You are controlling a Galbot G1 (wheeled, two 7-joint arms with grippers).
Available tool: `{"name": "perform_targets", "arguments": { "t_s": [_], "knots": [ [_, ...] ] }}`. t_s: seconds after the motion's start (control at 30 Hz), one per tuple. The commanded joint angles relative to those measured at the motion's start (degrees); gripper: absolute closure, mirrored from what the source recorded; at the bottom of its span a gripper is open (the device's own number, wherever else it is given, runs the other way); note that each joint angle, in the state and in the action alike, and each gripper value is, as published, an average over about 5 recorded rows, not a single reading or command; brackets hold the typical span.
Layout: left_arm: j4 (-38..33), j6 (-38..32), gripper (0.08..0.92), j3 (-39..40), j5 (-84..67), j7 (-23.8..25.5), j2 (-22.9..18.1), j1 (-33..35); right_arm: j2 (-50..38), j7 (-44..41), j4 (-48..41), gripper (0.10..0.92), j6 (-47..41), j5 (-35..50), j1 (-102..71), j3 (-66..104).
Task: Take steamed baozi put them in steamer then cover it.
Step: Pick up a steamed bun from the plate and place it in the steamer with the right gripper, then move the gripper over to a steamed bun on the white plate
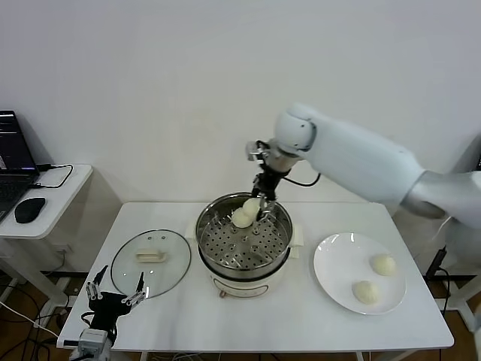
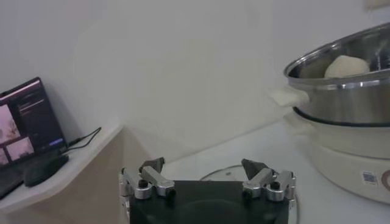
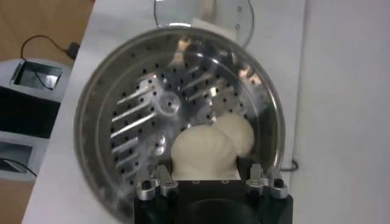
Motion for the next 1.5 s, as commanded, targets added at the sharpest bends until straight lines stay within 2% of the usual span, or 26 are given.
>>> {"name": "perform_targets", "arguments": {
  "t_s": [0.03,0.4,0.73,0.83,0.97,1.07,1.23,1.5],
  "knots": [
    [0.2,0.0,0.177,0.1,-0.2,-0.1,-0.2,-0.2,9.4,0.8,-6.6,0.387,-0.1,-1.9,-3.7,-0.6],
    [1.2,0.0,0.177,0.2,-0.5,-0.1,-0.2,-0.7,13.4,6.1,-10.3,0.389,1.1,-3.7,-8.1,1.5],
    [1.7,0.0,0.177,0.3,-0.5,-0.2,-0.1,-0.8,13.1,5.8,-10.5,0.383,1.3,-4.3,-9.2,2.0],
    [1.8,0.0,0.177,0.5,-0.4,-0.2,-0.2,-0.8,12.8,6.6,-10.1,0.344,1.1,-4.2,-9.4,2.3],
    [1.8,0.0,0.177,0.6,-0.4,-0.2,-0.3,-0.8,11.4,6.3,-8.8,0.242,0.7,-4.0,-8.8,2.3],
    [1.7,0.0,0.177,0.6,-0.3,-0.1,-0.5,-0.8,8.8,5.1,-6.6,0.209,0.4,-3.9,-7.7,2.4],
    [1.6,0.0,0.177,0.5,-0.2,-0.1,-0.6,-0.7,1.3,2.4,0.8,0.203,0.6,-3.9,-5.6,4.5],
    [1.6,0.3,0.177,0.7,-0.2,0.2,-0.4,-0.6,-18.3,-1.6,14.3,0.203,2.8,-2.1,-1.6,7.8]
  ]
}}
